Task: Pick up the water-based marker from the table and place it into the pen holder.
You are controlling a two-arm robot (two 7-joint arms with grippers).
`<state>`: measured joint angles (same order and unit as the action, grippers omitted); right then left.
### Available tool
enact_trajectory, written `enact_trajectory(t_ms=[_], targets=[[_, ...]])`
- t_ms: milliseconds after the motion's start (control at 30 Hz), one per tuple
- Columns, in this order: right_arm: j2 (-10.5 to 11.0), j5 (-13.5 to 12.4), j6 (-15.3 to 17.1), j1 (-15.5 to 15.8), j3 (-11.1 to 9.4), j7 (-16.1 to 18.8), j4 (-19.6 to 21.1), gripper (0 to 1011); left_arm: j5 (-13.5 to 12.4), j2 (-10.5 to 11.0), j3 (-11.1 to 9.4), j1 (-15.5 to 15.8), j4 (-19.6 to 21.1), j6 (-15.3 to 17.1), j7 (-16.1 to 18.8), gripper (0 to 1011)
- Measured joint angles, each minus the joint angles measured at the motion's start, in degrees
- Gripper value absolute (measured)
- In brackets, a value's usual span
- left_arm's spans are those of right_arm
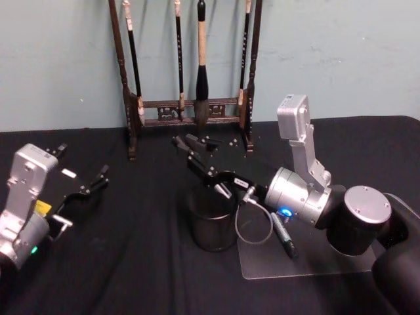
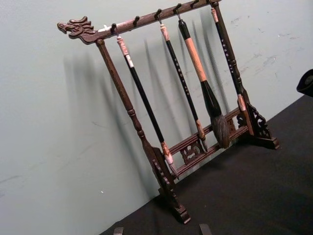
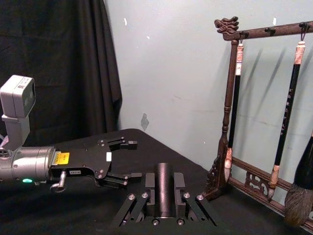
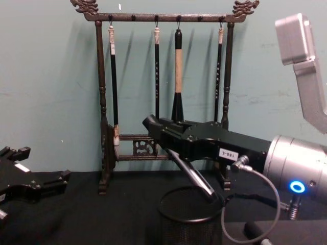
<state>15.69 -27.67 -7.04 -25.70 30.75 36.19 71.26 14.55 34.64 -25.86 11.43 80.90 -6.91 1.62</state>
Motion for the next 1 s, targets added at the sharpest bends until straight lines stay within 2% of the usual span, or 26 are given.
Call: enact_trajectory(t_ms=[1000], targets=[[0.0,0.04,0.1,0.07,-0.09,0.09,0.06,223,0.0,0.0,0.0,0.0,0.0,0.0,0.0,1001]])
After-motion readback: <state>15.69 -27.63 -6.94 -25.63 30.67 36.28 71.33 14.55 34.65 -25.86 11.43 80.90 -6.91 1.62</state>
